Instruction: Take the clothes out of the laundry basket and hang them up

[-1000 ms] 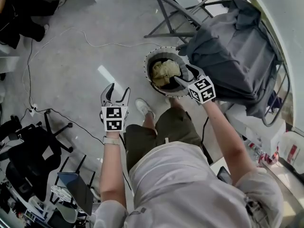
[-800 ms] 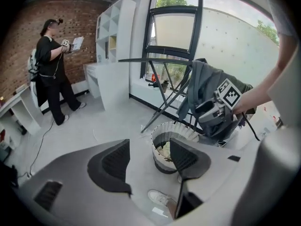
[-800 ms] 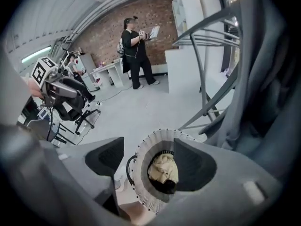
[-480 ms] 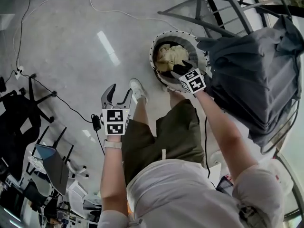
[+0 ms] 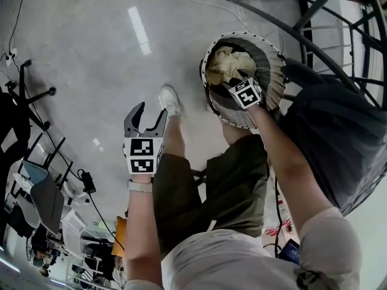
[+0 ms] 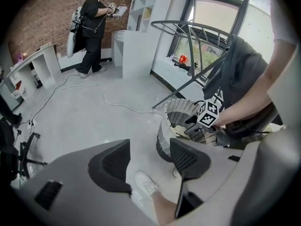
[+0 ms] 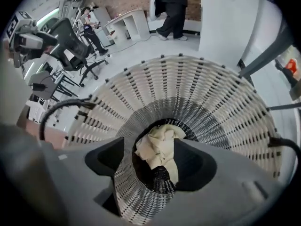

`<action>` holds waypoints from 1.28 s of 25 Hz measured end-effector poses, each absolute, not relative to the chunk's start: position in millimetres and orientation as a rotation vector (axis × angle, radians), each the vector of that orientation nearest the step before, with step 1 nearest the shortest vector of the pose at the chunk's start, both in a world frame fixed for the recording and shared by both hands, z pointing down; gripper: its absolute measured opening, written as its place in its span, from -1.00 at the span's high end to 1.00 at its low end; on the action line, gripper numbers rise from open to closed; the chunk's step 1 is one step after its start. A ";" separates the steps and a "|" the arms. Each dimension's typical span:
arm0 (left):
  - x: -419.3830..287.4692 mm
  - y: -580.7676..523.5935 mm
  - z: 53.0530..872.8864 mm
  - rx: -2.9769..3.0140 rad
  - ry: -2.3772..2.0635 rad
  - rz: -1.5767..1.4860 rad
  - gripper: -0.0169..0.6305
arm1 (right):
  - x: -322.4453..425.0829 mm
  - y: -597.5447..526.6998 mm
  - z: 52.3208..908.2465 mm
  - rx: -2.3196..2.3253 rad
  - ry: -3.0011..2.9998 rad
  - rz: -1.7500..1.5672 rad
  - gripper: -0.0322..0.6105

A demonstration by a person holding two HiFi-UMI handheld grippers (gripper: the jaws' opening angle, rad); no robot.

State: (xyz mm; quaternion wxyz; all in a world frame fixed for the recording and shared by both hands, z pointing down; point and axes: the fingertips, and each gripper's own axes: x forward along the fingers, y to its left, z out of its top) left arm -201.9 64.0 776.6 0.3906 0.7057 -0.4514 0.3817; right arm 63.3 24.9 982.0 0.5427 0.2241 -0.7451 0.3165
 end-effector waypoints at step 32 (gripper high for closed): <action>-252.2 57.9 893.8 1.790 -1.156 0.951 0.17 | 92.9 22.4 1148.6 0.638 -1.628 0.756 0.82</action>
